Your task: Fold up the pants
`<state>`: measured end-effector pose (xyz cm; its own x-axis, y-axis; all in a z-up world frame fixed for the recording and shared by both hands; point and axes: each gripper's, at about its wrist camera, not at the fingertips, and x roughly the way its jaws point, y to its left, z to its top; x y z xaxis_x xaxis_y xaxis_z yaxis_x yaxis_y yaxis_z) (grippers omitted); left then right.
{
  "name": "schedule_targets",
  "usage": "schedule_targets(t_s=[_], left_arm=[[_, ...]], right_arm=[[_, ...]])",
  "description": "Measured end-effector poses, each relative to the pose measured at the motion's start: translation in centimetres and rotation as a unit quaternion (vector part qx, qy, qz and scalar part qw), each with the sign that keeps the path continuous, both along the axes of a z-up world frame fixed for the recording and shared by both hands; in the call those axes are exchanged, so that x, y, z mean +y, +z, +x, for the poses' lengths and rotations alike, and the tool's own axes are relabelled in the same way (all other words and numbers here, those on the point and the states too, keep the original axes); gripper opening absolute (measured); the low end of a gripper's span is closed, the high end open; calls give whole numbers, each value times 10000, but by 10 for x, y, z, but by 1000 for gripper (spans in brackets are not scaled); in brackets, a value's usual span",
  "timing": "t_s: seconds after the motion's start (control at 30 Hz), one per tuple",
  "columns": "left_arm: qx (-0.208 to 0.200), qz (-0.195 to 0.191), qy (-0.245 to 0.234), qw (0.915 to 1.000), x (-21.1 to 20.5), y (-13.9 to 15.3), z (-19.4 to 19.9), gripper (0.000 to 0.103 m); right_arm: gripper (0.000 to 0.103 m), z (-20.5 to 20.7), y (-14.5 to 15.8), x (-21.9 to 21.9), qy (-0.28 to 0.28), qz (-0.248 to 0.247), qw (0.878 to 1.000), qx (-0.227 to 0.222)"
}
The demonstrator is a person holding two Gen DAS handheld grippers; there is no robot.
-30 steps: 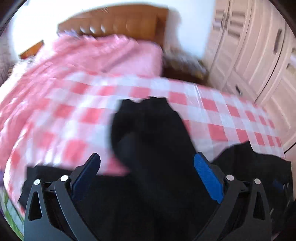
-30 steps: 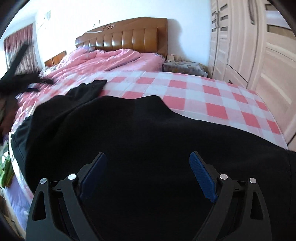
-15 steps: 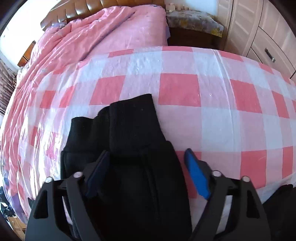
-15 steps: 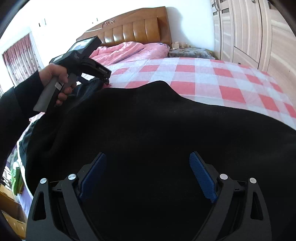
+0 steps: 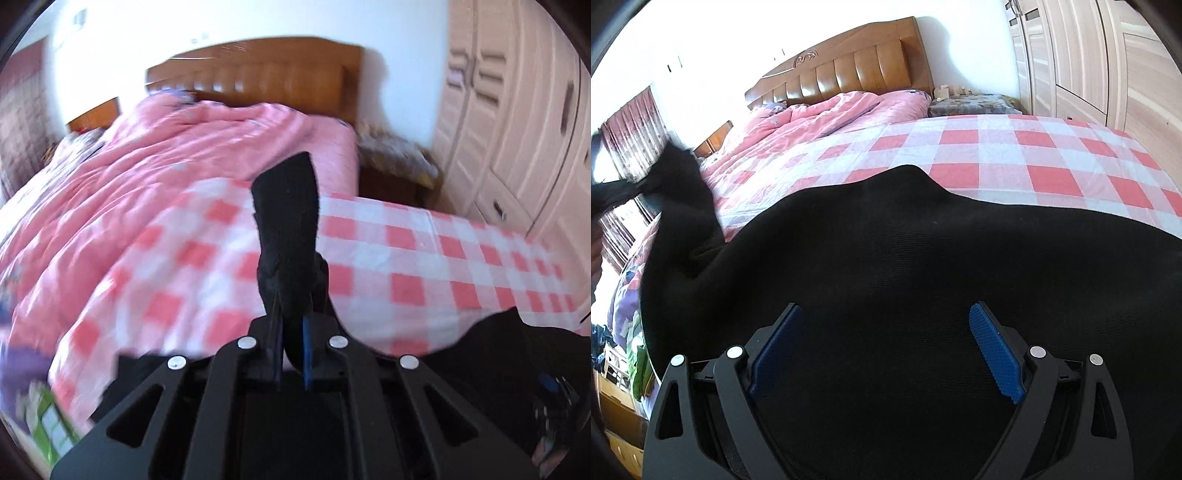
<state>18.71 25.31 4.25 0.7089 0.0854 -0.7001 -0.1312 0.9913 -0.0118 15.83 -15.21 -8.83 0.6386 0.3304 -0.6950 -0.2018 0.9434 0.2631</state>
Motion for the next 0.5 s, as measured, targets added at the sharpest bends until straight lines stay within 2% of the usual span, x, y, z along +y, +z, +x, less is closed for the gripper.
schedule_targets(t_s=[0.1, 0.2, 0.27, 0.33, 0.37, 0.43, 0.47, 0.5], left_arm=[[8, -25, 293, 9996, 42, -4, -49, 8], [383, -188, 667, 9969, 89, -41, -87, 8], [638, -637, 962, 9913, 124, -85, -111, 9], [709, -1164, 950, 9861, 149, -122, -127, 11], [685, -1378, 911, 9839, 156, -135, -133, 16], [318, -1808, 802, 9797, 168, -145, -147, 18], [207, -1984, 765, 9769, 172, -146, -152, 24], [141, -2179, 728, 9732, 176, -146, -154, 35]], right_arm=[[88, -1, 1, 2, 29, -51, 10000, -28], [88, 0, 1, 3, 48, -95, 9999, -4], [88, 1, 0, 3, 37, -121, 9999, 31], [88, 2, -1, 4, 2, -185, 9998, 85], [88, 2, -1, 5, 3, -224, 9997, 108], [88, 4, -2, 8, -10, -333, 9993, 152], [88, 4, -3, 10, -15, -390, 9991, 164], [88, 5, -3, 11, -20, -452, 9988, 171]])
